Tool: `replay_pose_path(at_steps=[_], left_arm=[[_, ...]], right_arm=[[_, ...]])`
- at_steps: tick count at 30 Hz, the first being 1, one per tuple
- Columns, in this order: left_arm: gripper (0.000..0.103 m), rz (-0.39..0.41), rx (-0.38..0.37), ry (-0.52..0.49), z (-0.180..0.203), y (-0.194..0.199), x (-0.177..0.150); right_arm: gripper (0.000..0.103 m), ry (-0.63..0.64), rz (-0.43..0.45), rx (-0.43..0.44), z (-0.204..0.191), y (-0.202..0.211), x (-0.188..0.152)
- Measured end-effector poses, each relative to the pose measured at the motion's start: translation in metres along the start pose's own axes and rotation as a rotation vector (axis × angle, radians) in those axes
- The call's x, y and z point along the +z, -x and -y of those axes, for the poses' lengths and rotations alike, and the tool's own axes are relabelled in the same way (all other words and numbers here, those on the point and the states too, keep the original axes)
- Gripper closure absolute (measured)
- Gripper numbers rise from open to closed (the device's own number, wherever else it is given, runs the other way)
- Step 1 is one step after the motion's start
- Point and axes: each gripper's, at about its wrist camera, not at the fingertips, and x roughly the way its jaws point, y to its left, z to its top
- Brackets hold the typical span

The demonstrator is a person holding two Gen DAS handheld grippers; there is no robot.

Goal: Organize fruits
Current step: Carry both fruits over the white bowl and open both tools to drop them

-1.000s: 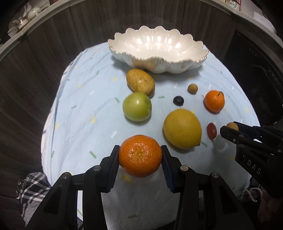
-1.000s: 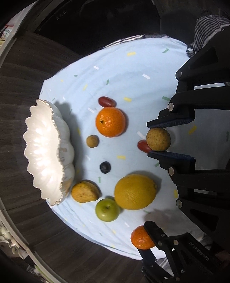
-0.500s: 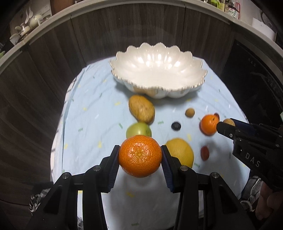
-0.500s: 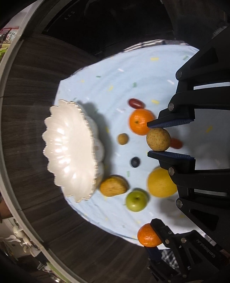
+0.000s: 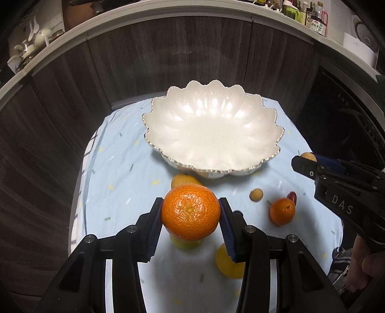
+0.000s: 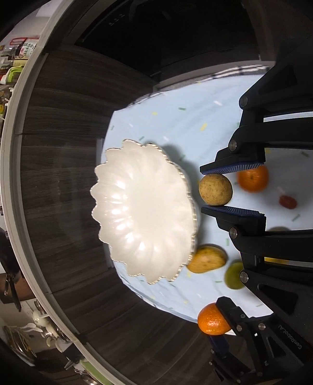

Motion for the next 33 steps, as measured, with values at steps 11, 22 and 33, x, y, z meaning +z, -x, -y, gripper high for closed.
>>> replay_pose_path(at_steps=[11,22,33], left_arm=[[0.059,0.005,0.000,0.016,-0.012,-0.020,0.032],[0.059,0.012,0.014,0.014,-0.017,-0.045,0.059],[0.059,-0.019,0.015,0.020,-0.022,-0.070,0.073]], right_arm=[[0.076,0.007,0.023,0.000,-0.001,-0.019,0.033],[0.076,-0.001,0.014,-0.010,0.002,-0.042,0.054],[0.076,0.004,-0.025,-0.010,0.003,-0.066,0.064]])
